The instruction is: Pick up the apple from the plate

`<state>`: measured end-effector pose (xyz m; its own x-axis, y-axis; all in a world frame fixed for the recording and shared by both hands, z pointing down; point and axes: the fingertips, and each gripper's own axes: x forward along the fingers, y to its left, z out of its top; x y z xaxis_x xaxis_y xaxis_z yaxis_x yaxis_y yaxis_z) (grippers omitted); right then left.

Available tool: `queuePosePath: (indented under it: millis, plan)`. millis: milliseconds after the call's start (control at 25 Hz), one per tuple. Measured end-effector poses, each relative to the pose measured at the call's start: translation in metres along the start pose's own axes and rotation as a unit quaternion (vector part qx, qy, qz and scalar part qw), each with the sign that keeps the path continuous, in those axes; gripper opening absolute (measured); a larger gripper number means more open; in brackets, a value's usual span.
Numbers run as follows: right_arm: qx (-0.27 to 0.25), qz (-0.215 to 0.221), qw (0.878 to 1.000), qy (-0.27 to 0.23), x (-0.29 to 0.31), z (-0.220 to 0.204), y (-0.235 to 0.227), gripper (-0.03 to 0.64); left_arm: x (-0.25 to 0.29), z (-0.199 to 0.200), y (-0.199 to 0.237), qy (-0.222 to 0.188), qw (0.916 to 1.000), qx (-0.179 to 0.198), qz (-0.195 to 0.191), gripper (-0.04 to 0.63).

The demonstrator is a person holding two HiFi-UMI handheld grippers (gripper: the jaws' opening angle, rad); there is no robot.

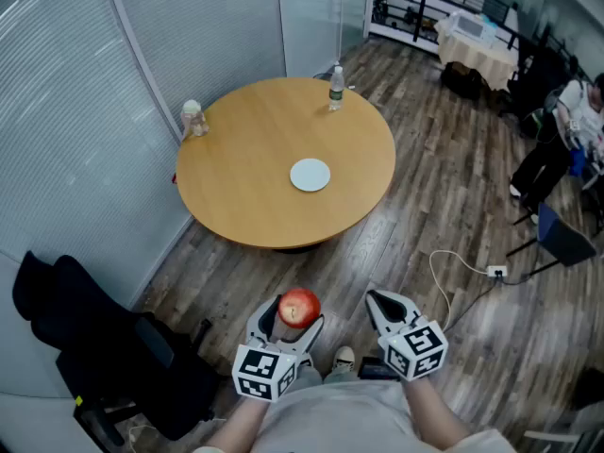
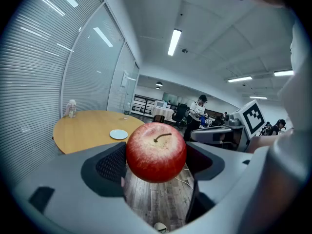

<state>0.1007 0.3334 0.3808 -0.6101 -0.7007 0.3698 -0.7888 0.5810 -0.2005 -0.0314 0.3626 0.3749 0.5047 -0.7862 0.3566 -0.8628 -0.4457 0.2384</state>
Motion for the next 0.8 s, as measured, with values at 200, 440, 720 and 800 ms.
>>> queuePosePath:
  millis: [200, 440, 720, 800]
  plan:
    - [-0.003, -0.002, 1.0, -0.002, 0.001, -0.001, 0.001, 0.031, 0.0, 0.0, 0.002, 0.001, 1.0, 0.0, -0.002, 0.382]
    - [-0.005, -0.006, 1.0, -0.002, 0.007, 0.0, 0.007, 0.031, -0.003, 0.001, 0.009, 0.0, 1.0, 0.0, -0.005, 0.382]
    - [-0.017, -0.033, 0.999, -0.01, 0.019, 0.009, 0.011, 0.032, -0.011, 0.003, 0.03, -0.003, 0.9999, 0.005, -0.01, 0.382]
    - [-0.018, -0.046, 0.999, -0.014, 0.023, 0.012, 0.009, 0.032, -0.012, 0.006, 0.037, -0.008, 0.9999, 0.005, -0.012, 0.382]
